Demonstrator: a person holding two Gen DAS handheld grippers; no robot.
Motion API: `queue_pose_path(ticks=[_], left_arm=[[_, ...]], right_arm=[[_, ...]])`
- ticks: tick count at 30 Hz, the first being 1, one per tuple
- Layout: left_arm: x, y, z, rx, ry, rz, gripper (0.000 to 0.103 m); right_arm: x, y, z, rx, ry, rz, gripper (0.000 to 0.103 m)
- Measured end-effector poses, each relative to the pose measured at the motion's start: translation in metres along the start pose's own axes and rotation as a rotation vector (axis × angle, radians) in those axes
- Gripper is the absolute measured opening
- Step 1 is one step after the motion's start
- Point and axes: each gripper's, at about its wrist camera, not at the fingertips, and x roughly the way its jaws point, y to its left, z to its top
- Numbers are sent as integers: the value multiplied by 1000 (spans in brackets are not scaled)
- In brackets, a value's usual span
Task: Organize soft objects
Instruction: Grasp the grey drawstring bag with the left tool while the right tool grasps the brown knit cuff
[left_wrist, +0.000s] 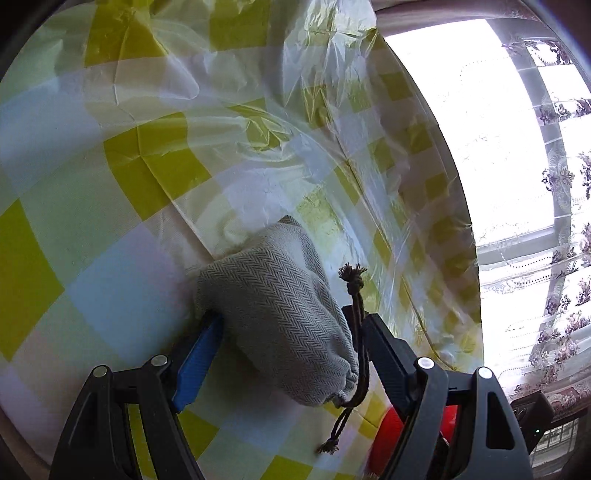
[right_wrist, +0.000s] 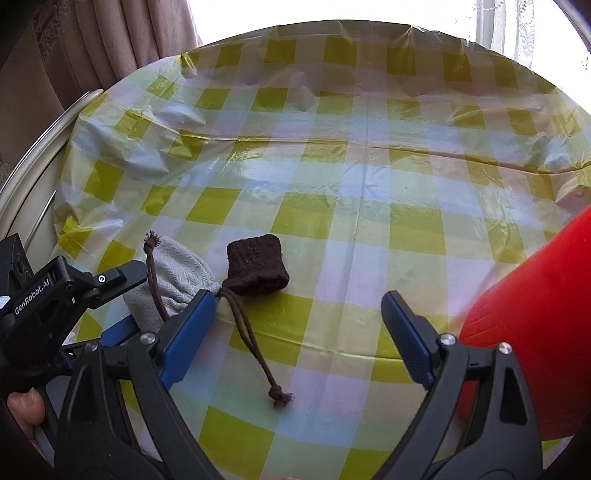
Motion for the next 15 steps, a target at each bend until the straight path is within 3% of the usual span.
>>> queue_pose_path(ticks=[4,5,6,10,15], left_arm=[[12,-22,3,195,-14,99,76],[15,-26,2,247,-24,134,72],[17,-29,0,288,-31,161,59],[19,-29,-2,352,-42,166,44],[8,-21,-1,359,-112,186,41]], right_arm=[[20,2,4,-1,7,-2,90],[25,3,5,-3,13,-3,89],[29,3,6,-5,21,-2,87],[40,6,8,-11,32,5,87],[50,14,10,-27,39,21,85]])
